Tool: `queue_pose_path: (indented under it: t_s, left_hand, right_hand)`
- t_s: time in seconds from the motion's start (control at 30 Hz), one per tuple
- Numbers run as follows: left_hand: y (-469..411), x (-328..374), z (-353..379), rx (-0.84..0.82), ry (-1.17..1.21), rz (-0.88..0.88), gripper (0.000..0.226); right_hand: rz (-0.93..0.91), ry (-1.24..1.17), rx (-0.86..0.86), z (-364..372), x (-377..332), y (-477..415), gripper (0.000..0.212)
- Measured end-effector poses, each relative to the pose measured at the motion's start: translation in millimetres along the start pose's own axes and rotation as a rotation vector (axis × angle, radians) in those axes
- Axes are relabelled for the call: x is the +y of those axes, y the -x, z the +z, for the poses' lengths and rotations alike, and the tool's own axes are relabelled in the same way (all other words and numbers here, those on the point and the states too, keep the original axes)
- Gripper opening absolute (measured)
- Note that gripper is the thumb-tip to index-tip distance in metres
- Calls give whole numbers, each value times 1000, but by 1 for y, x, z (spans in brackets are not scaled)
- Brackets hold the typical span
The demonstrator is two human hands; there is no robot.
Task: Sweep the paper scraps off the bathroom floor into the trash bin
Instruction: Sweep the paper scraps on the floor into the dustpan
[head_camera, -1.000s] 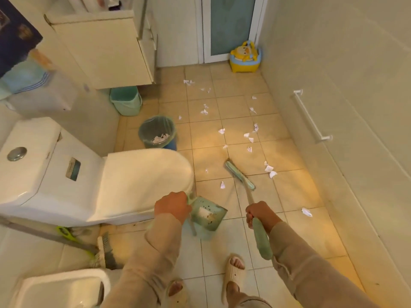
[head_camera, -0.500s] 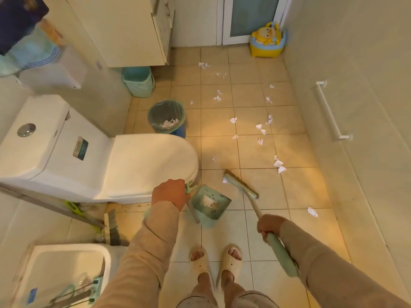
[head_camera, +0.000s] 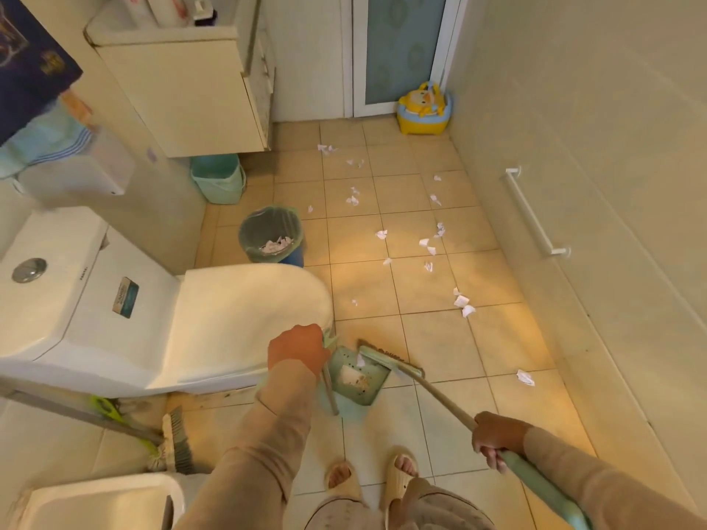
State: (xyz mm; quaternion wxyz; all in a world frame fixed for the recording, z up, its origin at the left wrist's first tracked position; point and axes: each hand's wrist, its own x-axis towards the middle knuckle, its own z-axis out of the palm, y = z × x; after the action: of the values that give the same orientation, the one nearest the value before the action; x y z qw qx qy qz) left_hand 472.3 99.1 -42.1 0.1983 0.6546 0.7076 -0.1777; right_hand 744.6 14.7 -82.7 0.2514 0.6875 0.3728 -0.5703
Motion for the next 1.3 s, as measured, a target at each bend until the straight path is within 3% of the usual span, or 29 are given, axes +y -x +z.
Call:
queue_pose_path:
  t_s: [0.1,0.27,0.57,0.63,0.83,1.07,1.13,1.23,1.3]
  left_hand:
    - [-6,2,-10,24,22,-4,34]
    - [-14,17,-18,21,69,-53,35]
    - [-43,53,-27,-48,134,-211,38]
    - [-48,55,-27,-51,150,-255,39]
    - [-52,57,-28,-48,138,-311,39]
    - [-54,60,-30,-46,125,-298,37]
    - [-56,58,-31,-42,124,-297,38]
    - [-60,55,-34,-28,113,-287,36]
    - [-63,55,-36,-19,97,-266,35]
  right_hand:
    - [-29,-85,50,-19,-17,2,37]
    - [-98,-129,86,-65,-50,-13,40]
    - [-248,-2,192,-146,-115,-57,28]
    - [-259,98,200,-154,-125,-68,12]
    - [-256,288,151,-151,-112,-99,42]
    - [-78,490,63,-136,-74,-87,55]
    - [-85,444,19,-139,-67,-76,54]
    - [-10,115,-149,-148,-61,-53,13]
    - [-18,-112,-185,-159,-57,-47,27]
